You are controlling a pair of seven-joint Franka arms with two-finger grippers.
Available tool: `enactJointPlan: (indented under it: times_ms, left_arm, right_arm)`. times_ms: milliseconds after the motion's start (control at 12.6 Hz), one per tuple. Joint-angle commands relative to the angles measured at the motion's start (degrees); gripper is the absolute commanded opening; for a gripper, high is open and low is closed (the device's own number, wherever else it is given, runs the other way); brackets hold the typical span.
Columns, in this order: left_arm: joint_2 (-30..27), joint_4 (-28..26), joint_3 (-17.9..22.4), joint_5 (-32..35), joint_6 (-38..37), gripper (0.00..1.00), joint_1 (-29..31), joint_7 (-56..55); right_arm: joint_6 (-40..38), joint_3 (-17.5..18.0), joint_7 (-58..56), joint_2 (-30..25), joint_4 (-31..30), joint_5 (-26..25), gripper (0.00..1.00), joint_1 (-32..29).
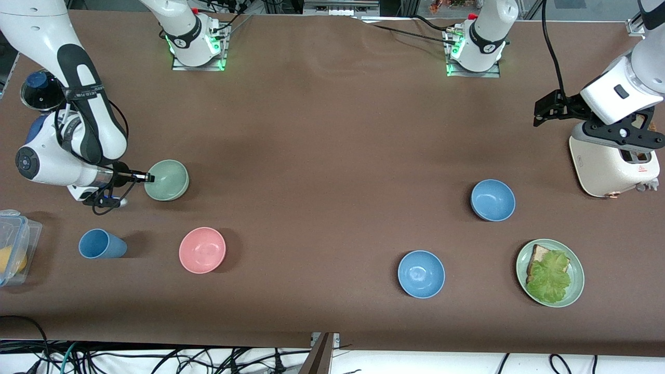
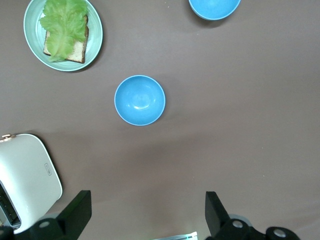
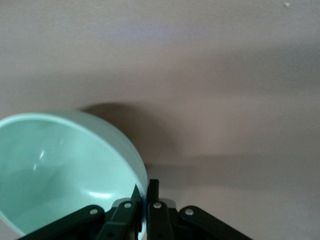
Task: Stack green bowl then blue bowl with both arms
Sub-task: 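Close the right gripper on the pale green bowl's rim, then slide the pale green bowl with the right gripper toward the table's middle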
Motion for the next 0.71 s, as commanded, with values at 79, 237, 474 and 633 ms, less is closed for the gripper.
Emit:
enactJointPlan:
  times_ms: [79,237,474,633]
  left_arm:
    - [0.14,1.34,-0.44,0.53,-1.61,1.0,-0.12,-0.37]
    - [0.15,1.34,-0.44,0.53,-1.61,1.0,-0.12,-0.37]
    - [0.14,1.34,-0.35,0.53,-1.61,1.0,-0.12,-0.37]
    - [0.15,1.34,-0.27,0.53,-1.61,1.0,-0.12,-0.37]
  right_arm:
    - [-8.8,1.52,0.78,-2.64,5.61,1.46,0.0,-0.22]
    - [-16.36,3.79,6.2,-2.55,11.94,1.46,0.0,-0.13]
    - [-18.94,13.09,19.73,-2.55,17.14,1.2,0.0,0.22]
    - [-17.89,16.11,28.43,-1.76,18.73,1.11,0.0,3.89]
